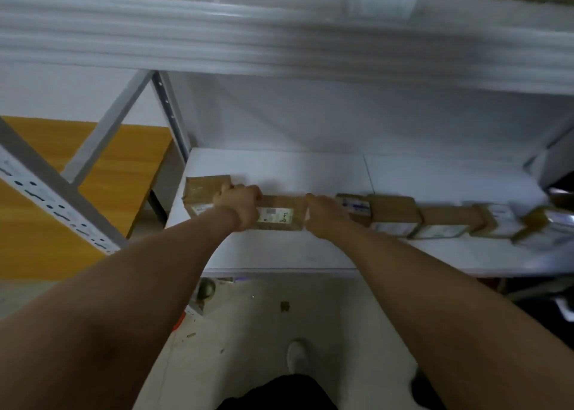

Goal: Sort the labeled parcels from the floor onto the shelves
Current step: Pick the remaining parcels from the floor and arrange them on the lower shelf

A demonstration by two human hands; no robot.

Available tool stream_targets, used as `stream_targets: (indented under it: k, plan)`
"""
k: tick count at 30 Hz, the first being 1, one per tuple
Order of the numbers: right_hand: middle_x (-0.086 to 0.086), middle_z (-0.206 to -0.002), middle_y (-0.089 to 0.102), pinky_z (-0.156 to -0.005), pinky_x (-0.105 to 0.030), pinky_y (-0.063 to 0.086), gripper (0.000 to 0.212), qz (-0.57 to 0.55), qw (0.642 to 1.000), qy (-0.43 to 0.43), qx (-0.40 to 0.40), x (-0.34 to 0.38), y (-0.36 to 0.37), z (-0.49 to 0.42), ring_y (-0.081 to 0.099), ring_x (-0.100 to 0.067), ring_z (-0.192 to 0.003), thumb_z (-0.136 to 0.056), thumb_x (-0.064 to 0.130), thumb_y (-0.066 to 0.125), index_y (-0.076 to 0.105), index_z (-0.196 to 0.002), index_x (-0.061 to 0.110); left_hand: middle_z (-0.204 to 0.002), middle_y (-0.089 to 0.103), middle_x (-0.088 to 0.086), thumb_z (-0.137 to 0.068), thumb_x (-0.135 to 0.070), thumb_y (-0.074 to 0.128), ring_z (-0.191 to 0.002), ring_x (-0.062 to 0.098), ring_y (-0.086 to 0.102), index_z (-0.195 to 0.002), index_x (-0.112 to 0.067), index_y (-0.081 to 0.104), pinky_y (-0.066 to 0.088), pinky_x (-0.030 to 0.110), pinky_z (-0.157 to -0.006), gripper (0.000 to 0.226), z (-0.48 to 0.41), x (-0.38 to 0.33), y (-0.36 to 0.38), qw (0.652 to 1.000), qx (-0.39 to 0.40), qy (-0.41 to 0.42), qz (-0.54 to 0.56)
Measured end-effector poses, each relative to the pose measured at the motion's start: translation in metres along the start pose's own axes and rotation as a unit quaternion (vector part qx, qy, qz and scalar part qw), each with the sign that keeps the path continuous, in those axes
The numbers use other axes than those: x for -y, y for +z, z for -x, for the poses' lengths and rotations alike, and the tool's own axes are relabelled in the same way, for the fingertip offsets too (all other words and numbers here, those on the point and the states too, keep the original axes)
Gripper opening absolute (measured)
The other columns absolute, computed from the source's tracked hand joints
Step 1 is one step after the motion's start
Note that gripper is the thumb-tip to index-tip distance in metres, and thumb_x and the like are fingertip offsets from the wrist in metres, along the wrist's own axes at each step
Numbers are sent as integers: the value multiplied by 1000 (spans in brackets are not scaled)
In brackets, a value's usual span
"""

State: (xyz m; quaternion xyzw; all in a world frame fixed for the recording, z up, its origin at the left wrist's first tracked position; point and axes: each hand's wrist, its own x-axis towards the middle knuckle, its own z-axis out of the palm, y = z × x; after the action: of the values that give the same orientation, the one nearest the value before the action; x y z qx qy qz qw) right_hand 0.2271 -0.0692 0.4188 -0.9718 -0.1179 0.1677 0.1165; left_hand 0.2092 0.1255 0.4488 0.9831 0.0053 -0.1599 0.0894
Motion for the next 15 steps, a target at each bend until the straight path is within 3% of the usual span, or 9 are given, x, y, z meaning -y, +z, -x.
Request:
stream_targets:
  k: [3,8,11,15]
  plan:
    - [-15,-138,54,-99,-36,45,46,-53,997,38,51,-7,13,47,54,-31,-122,-98,7,55,44,-143,10,-142,45,11,-94,-16,48,-137,35,30,-136,-28,50,30,42,-111,44,16,-26,18,998,55,38,-19]
    - [-10,-142,51,-106,-36,44,46,-96,989,98,61,-31,21,101,51,-26,-127,-96,9,59,49,-140,16,-156,34,5,-98,-13,43,-145,30,25,-145,-25,43,25,39,-116,49,36,-77,36,978,166,115,-42]
    - [-9,-144,50,-107,-35,43,47,-97,987,117,49,-51,11,121,50,-25,-128,-96,12,60,49,-141,17,-151,41,4,-99,-13,45,-137,24,39,-144,-20,45,32,32,-111,46,42,-112,40,969,176,161,-59]
    - [-10,-142,52,-101,-32,44,45,-103,987,119,23,-87,-15,135,52,-25,-126,-96,11,61,50,-139,14,-151,40,5,-99,-16,48,-138,27,38,-141,-22,47,30,37,-116,43,34,-155,42,964,166,193,-73]
